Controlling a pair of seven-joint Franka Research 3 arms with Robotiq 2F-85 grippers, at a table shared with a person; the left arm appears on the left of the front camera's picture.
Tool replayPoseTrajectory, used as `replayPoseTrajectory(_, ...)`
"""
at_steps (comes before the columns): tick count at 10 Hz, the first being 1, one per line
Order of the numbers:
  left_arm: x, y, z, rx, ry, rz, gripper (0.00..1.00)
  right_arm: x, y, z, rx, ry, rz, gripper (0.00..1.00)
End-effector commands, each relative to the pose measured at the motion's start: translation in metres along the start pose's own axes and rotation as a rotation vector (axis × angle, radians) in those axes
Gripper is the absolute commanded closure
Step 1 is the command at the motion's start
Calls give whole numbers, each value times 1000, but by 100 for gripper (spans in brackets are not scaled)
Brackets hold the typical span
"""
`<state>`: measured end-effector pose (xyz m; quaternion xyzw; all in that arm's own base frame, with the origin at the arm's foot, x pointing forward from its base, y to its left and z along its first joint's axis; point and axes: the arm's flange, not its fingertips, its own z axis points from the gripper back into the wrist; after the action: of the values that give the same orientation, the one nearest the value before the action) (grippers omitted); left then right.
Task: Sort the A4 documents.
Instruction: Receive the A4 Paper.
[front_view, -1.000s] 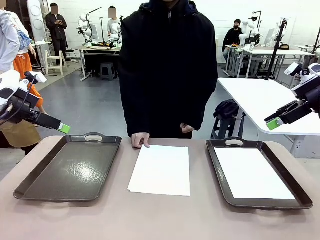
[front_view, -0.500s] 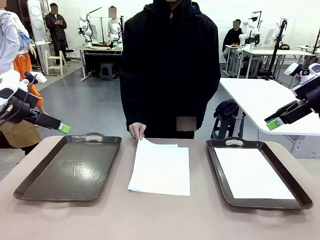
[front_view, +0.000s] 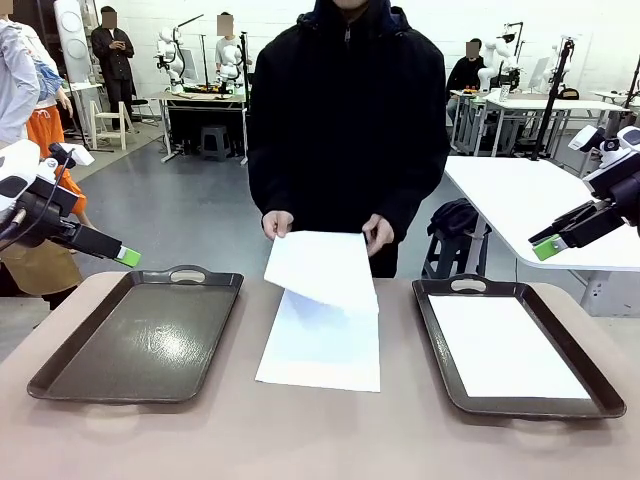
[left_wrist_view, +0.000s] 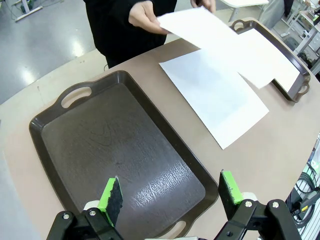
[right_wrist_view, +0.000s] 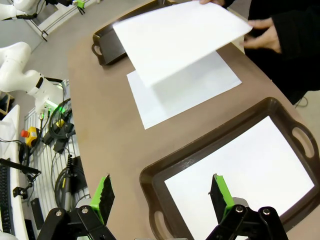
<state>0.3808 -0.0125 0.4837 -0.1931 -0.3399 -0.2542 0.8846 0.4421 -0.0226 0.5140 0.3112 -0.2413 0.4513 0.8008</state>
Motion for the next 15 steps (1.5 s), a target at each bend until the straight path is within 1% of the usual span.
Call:
replayPoseTrajectory(1,-2,2,0,-7,-5,-1,0,0,0,0,6,-3,16,0)
replayPoseTrajectory(15,-2,2,0,-7,-5,-1,0,0,0,0,6,-3,16,0)
